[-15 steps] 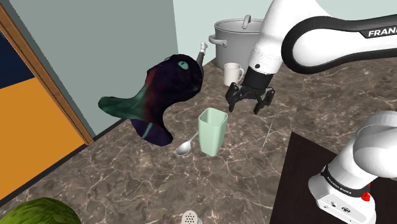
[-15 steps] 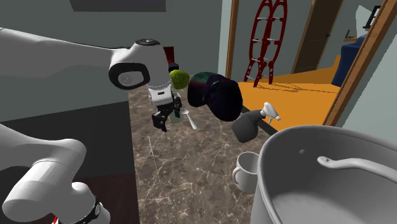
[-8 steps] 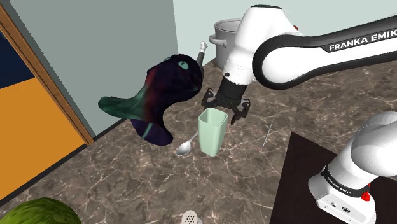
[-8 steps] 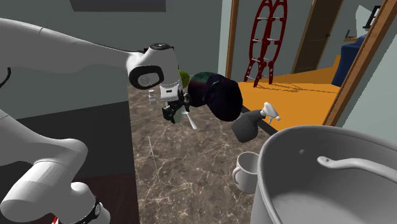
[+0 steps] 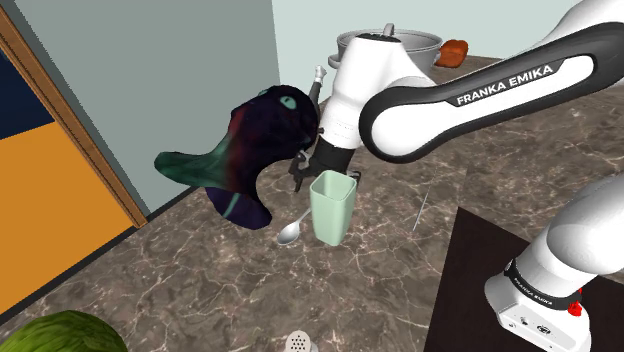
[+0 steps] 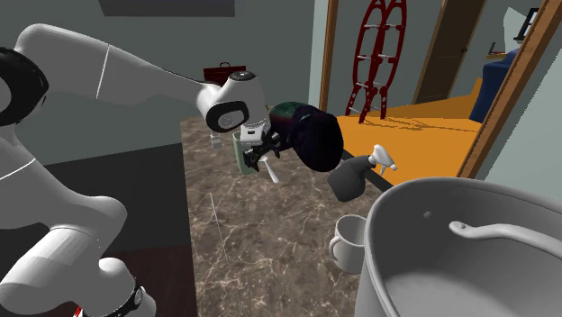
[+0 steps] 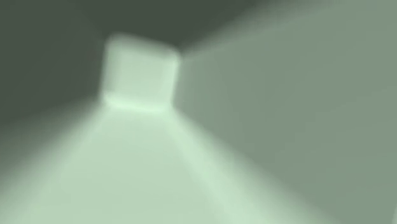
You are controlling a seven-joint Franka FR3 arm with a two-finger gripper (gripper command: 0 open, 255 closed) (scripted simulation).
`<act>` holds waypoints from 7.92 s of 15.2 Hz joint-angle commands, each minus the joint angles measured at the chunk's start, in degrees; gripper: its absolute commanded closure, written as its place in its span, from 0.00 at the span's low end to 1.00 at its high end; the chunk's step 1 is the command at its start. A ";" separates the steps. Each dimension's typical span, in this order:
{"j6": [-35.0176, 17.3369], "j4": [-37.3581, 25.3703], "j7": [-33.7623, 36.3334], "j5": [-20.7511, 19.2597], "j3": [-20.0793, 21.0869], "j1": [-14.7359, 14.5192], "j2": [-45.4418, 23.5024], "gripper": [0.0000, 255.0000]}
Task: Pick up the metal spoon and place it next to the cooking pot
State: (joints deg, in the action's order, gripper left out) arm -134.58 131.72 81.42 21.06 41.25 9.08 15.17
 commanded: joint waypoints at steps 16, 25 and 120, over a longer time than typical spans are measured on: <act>-3.92 0.93 1.45 -1.60 1.75 0.57 -3.08 1.00; -0.53 -0.92 1.22 -1.06 0.88 0.41 -1.35 1.00; 62.77 -47.38 -32.18 -2.90 -36.60 14.88 4.41 1.00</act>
State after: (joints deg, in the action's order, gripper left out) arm -72.12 84.01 50.90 18.34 5.82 23.58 19.44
